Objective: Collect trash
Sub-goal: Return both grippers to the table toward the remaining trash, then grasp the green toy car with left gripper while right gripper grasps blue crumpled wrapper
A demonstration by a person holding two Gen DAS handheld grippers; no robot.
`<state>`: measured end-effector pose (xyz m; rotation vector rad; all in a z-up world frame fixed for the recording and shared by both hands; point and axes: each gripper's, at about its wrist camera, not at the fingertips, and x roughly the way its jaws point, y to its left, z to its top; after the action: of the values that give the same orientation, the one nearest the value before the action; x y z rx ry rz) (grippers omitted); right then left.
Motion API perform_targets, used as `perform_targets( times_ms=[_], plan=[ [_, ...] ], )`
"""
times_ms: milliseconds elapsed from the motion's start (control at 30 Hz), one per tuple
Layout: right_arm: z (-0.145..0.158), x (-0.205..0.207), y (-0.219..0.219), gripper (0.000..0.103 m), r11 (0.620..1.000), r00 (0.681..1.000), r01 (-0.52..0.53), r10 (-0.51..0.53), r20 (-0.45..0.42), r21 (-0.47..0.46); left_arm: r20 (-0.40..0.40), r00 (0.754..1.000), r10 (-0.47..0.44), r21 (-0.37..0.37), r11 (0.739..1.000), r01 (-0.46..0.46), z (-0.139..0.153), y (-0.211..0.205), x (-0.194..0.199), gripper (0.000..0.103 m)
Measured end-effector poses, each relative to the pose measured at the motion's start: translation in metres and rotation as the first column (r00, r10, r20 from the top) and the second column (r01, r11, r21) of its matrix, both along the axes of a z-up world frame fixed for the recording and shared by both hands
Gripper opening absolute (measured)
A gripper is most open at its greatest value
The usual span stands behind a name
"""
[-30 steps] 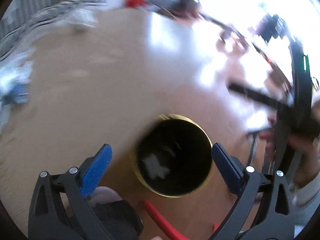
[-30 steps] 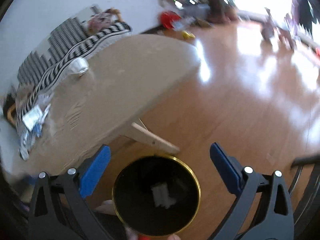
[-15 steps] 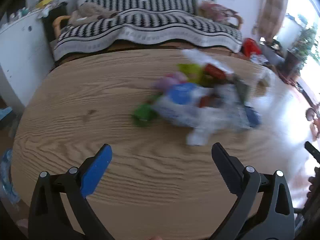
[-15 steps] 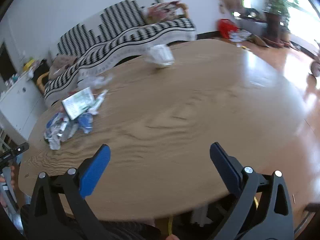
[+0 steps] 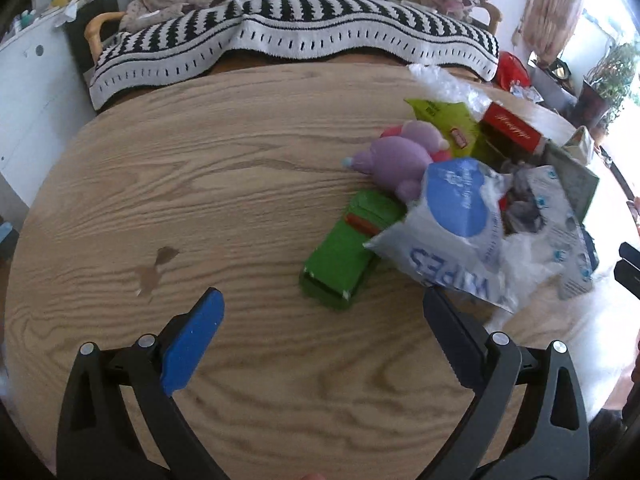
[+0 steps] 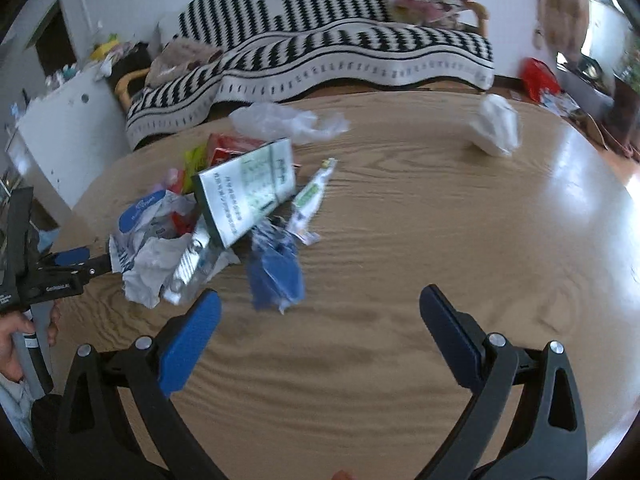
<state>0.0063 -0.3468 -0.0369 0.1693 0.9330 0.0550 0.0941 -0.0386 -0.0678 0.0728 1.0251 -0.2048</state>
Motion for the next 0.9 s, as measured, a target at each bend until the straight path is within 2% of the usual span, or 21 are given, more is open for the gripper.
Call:
perform_targets(
  times_ms=[167, 267, 333, 433, 900],
  plan=[
    [-0.017, 0.035, 0.016, 0.096, 0.999, 0.998, -0.035, 0.035, -0.043, -0.017, -0.011, 1.0, -0.019, 0.015, 1.0, 0.019, -0.011, 0.0, 0.019, 0.097],
    [-0.03, 0.052, 0.022, 0.096, 0.998, 0.996, -0.052, 0.048, -0.072, -0.041, 0.021, 0.999, -0.029, 0.054, 0.998, 0.028, -0.016, -0.001, 0.024, 0.097],
    [-0.041, 0.059, 0.021, 0.097, 0.998, 0.994, -0.053, 0.048, -0.1, -0.046, 0.044, 0.998, -0.044, 0.047, 0.998, 0.041, -0.017, -0.001, 0.025, 0.097],
    [-0.049, 0.06, 0.035, 0.098, 0.986, 0.996, -0.067, 0.056, -0.075, -0.154, 0.071, 0.997, -0.041, 0.04, 0.998, 0.038, -0.018, -0.001, 0.027, 0.097],
    [-0.049, 0.054, 0.033, 0.098, 0.985, 0.994, -0.086, 0.075, -0.077, -0.147, 0.07, 0.996, -0.047, 0.039, 0.998, 0.044, -0.019, -0.002, 0.03, 0.097]
  ],
)
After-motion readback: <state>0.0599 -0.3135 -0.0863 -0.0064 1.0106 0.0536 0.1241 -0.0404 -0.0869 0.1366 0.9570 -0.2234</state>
